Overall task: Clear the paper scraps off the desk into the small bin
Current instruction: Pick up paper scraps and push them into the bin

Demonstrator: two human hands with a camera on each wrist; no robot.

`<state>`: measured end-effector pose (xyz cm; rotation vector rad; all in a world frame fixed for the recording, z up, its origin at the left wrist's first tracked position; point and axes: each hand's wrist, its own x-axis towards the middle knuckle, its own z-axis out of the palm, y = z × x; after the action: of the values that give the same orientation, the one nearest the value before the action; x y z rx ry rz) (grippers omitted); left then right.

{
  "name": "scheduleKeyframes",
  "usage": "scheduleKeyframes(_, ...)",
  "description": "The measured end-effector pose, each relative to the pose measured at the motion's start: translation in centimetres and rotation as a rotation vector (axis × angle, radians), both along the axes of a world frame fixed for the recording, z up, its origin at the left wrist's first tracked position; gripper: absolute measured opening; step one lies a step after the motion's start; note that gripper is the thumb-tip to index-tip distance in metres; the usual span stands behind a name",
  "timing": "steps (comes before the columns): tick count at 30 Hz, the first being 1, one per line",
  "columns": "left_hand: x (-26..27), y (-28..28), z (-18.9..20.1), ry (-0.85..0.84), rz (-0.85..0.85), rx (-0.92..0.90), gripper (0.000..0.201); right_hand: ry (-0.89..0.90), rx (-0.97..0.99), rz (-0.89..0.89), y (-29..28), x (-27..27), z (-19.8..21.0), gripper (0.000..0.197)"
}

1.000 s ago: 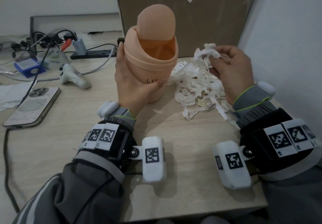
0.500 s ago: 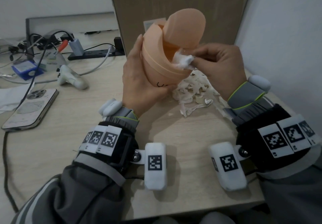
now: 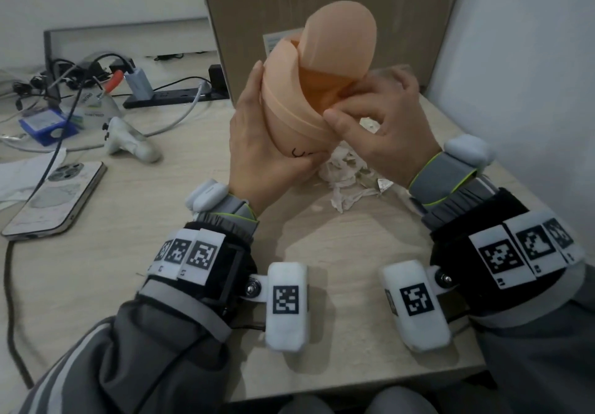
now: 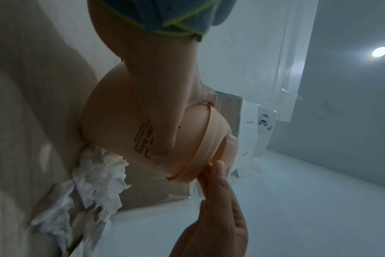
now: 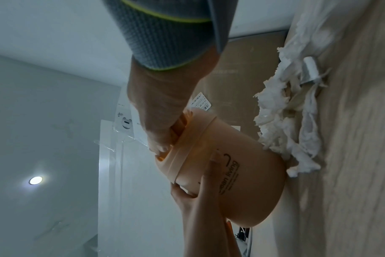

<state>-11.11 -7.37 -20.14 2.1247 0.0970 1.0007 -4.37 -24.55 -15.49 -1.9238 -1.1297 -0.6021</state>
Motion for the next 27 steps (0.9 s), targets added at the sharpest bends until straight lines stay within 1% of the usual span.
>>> scheduleKeyframes(2,-0.1,0.0,0.2,0.001,0.007,-0.046,0.132,-0.083,0.151,-0.038,0.0,0.0,0.2,0.023)
scheduleKeyframes(4,-0.3,-0.1,0.3,-0.010,0.008,-0.066,0.132,-0.120,0.296,-0.067,-0.1,0.1,0.5,0.019)
scheduleKeyframes(6,-0.4,-0.1,0.3,-0.013,0.008,-0.075,0.133,-0.101,0.411,-0.128,-0.2,0.4,0.6,0.018)
scheduleKeyframes(7,-0.4,-0.1,0.3,-0.011,0.009,-0.074,0.133,-0.057,0.442,-0.158,-0.3,0.7,0.6,0.021)
scheduleKeyframes(10,-0.3,0.0,0.3,-0.006,0.007,-0.070,0.134,0.164,0.398,-0.234,-0.3,1.6,0.3,0.045)
scheduleKeyframes(11,-0.3,-0.1,0.3,-0.008,0.003,-0.070,0.134,0.257,0.376,-0.224,-0.2,1.8,0.3,0.046)
scheduleKeyframes(12,-0.3,-0.1,0.4,-0.009,0.001,-0.068,0.134,0.334,0.369,-0.193,-0.1,1.9,0.2,0.041)
scheduleKeyframes(13,-0.3,-0.1,0.4,-0.010,0.001,-0.065,0.134,0.371,0.372,-0.168,-0.1,2.0,0.2,0.034)
scheduleKeyframes(16,-0.4,-0.2,0.4,-0.005,0.004,-0.055,0.134,0.340,0.423,-0.158,-0.4,1.6,0.6,0.007)
scheduleKeyframes(18,-0.4,-0.3,0.5,0.005,0.008,-0.046,0.134,0.287,0.485,-0.112,-0.6,1.4,0.9,0.010)
scheduleKeyframes(20,-0.5,-0.3,0.5,0.006,0.000,-0.031,0.133,0.279,0.512,0.005,-0.4,0.9,1.1,0.011)
scheduleKeyframes(22,-0.4,-0.2,0.4,0.002,-0.013,-0.026,0.133,0.260,0.427,0.081,-0.1,0.5,1.0,0.011)
scheduleKeyframes(24,-0.3,-0.2,0.3,0.003,-0.021,-0.029,0.132,0.175,0.245,0.090,0.0,0.2,0.6,0.008)
scheduleKeyframes(25,-0.2,-0.2,0.2,0.002,-0.023,-0.024,0.132,0.144,0.136,0.096,0.0,0.2,0.5,0.009)
scheduleKeyframes(27,-0.2,-0.2,0.2,-0.002,-0.009,-0.001,0.131,0.140,-0.050,0.076,0.1,0.1,0.3,0.027)
